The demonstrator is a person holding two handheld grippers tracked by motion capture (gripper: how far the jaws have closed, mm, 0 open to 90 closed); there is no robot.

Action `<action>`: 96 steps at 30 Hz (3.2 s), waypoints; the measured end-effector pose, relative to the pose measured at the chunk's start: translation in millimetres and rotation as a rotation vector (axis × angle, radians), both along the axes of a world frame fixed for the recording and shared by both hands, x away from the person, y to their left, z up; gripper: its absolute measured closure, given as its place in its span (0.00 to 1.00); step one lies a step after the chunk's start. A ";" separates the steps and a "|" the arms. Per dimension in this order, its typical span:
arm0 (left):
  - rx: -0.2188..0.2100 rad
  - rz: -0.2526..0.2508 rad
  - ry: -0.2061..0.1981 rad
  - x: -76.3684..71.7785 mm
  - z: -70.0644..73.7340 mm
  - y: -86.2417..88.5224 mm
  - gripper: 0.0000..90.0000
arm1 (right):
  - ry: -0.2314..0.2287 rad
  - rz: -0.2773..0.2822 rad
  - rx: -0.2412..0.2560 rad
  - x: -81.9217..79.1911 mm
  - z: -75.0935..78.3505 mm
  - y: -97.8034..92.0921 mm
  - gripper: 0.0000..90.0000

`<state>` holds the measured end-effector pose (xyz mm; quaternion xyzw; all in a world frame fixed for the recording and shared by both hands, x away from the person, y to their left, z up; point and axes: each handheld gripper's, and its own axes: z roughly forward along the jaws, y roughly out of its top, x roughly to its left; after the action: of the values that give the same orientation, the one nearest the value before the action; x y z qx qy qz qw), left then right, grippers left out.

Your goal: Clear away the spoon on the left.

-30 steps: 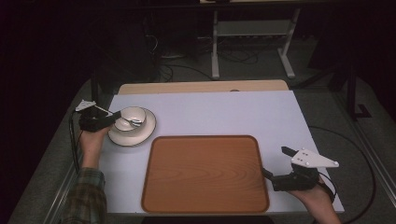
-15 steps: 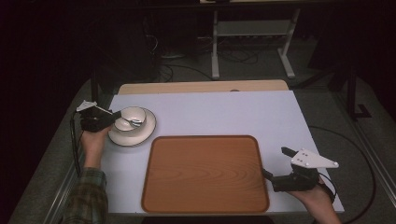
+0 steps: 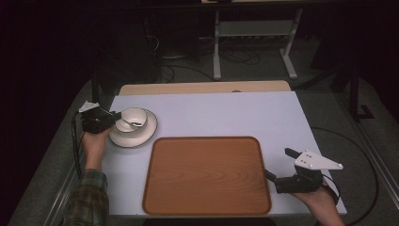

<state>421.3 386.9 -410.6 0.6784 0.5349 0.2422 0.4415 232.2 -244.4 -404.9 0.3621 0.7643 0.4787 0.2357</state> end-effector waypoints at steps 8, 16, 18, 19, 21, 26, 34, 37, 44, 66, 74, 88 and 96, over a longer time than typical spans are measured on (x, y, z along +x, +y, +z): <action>0.003 -0.011 -0.017 -3.6 6.2 -2.6 0.77 | -0.002 -0.001 0.000 -0.3 0.5 0.0 0.00; -0.026 -0.033 -0.022 -7.3 13.1 -3.5 0.83 | -0.008 -0.001 0.001 -1.1 1.3 0.0 0.00; -0.043 -0.042 -0.025 -8.2 14.6 -4.0 0.85 | -0.007 -0.001 0.001 -1.1 1.3 0.1 0.00; -0.048 -0.048 -0.028 -8.8 15.4 -4.1 0.86 | -0.007 -0.001 0.000 -1.1 1.3 0.1 0.00; -0.045 -0.050 -0.034 -10.0 16.9 -5.2 0.88 | -0.008 -0.001 0.001 -1.1 1.4 0.4 0.00; -0.071 -0.073 -0.046 -13.0 21.3 -7.5 0.92 | -0.012 -0.001 0.000 -1.2 2.0 0.8 0.00; -0.069 -0.121 -0.059 -16.1 32.1 -15.4 0.98 | -0.013 0.001 0.000 -1.6 2.1 0.7 0.00; -0.068 -0.135 -0.056 -15.9 33.8 -18.5 0.99 | -0.012 0.002 -0.001 -1.4 2.1 0.8 0.00; -0.067 -0.151 -0.059 -16.7 37.3 -20.0 0.99 | -0.012 0.002 -0.001 -2.2 2.1 0.8 0.00; -0.079 -0.188 -0.134 -31.1 71.1 -16.0 0.99 | -0.012 0.006 0.003 -1.7 1.6 0.7 0.00; -0.089 -0.250 -0.136 -39.3 85.9 -22.8 0.99 | -0.013 0.002 0.003 -2.2 2.1 0.2 0.00; -0.054 -0.377 -0.111 -60.7 100.5 -45.7 0.99 | -0.018 -0.001 0.004 -3.2 3.2 -0.9 0.00; -0.021 -0.418 -0.091 -74.1 96.1 -65.1 0.99 | -0.020 0.005 0.005 -3.9 3.6 -0.3 0.00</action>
<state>347.2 321.9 -314.5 0.7582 0.3646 0.1704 0.5130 228.3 -244.7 -401.3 0.3560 0.7616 0.4849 0.2411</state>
